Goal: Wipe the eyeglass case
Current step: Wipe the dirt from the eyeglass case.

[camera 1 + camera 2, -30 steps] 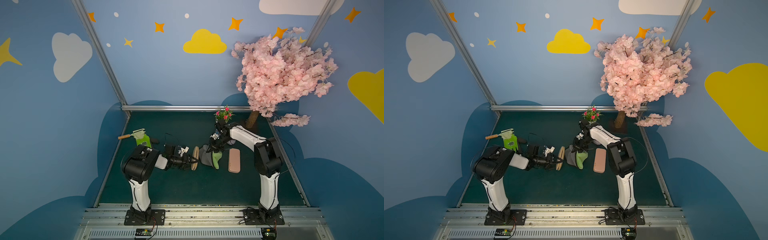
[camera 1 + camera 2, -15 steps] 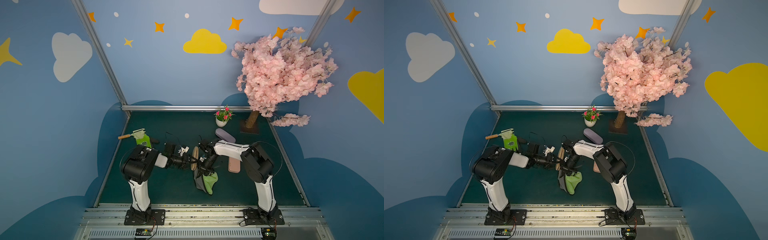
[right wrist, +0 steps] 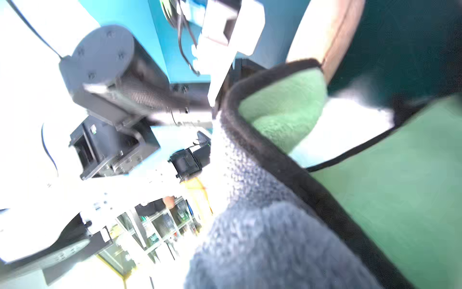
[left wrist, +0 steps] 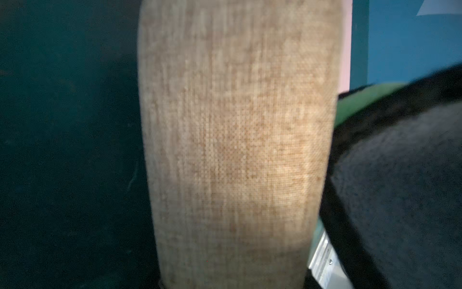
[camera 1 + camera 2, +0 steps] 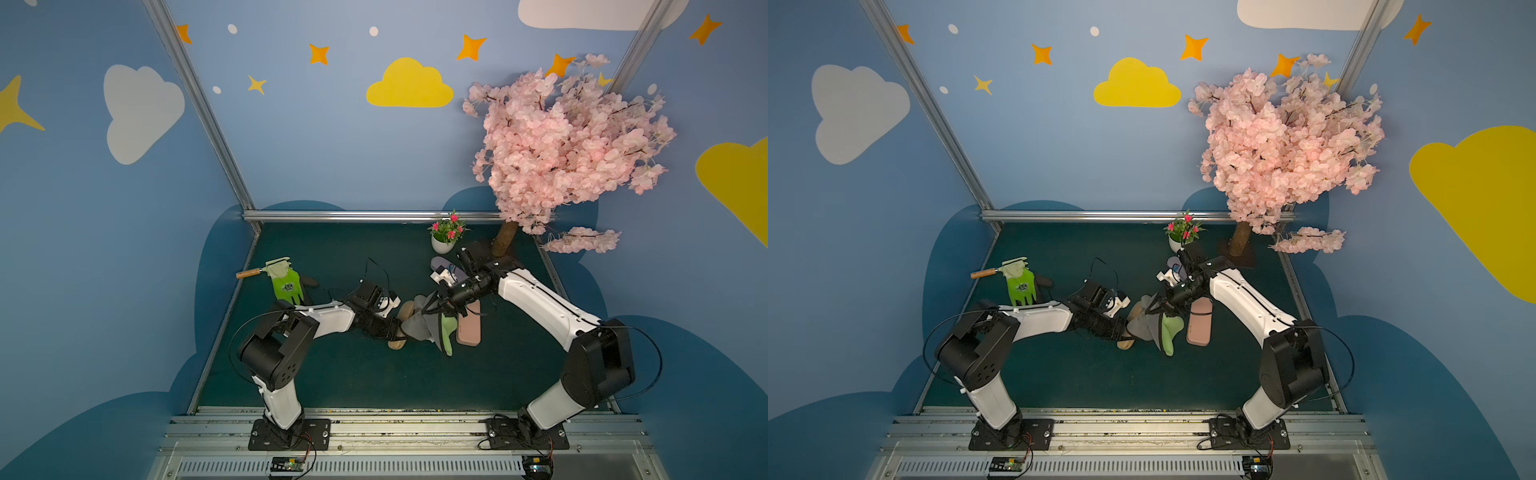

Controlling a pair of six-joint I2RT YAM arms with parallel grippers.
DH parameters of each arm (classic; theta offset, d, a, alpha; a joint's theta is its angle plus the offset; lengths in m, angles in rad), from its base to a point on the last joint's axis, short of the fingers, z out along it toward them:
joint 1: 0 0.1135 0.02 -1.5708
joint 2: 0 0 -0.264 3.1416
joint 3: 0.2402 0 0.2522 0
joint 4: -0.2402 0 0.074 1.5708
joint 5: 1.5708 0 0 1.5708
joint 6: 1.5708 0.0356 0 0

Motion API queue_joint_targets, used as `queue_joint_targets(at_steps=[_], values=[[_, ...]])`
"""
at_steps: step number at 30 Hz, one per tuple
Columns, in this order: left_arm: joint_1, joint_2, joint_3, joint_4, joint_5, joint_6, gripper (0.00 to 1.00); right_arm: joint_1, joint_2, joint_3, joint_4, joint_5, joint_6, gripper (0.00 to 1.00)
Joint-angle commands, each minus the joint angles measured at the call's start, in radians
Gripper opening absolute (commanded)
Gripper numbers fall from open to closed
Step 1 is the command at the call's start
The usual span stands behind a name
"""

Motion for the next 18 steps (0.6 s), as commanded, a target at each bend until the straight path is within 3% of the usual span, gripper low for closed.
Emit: queue_joint_targets(at_steps=[1, 6, 8, 13, 18], values=[[-0.040, 0.015, -0.027, -0.101, -0.068, 0.070, 0.03, 0.061, 0.051, -0.075, 0.223, 0.044, 0.158, 0.00], [-0.133, -0.045, -0.027, -0.154, -0.169, 0.189, 0.03, 0.115, 0.191, -0.147, 0.377, 0.075, 0.255, 0.00], [-0.140, -0.061, -0.041, -0.138, -0.183, 0.196, 0.03, 0.090, 0.230, -0.135, 0.312, 0.114, 0.220, 0.00], [-0.183, -0.113, -0.064, -0.103, -0.248, 0.228, 0.06, 0.023, 0.296, 0.043, -0.022, 0.426, 0.035, 0.00], [-0.219, -0.168, -0.083, -0.134, -0.429, 0.276, 0.19, -0.002, 0.280, 0.102, -0.072, 0.399, -0.024, 0.00]])
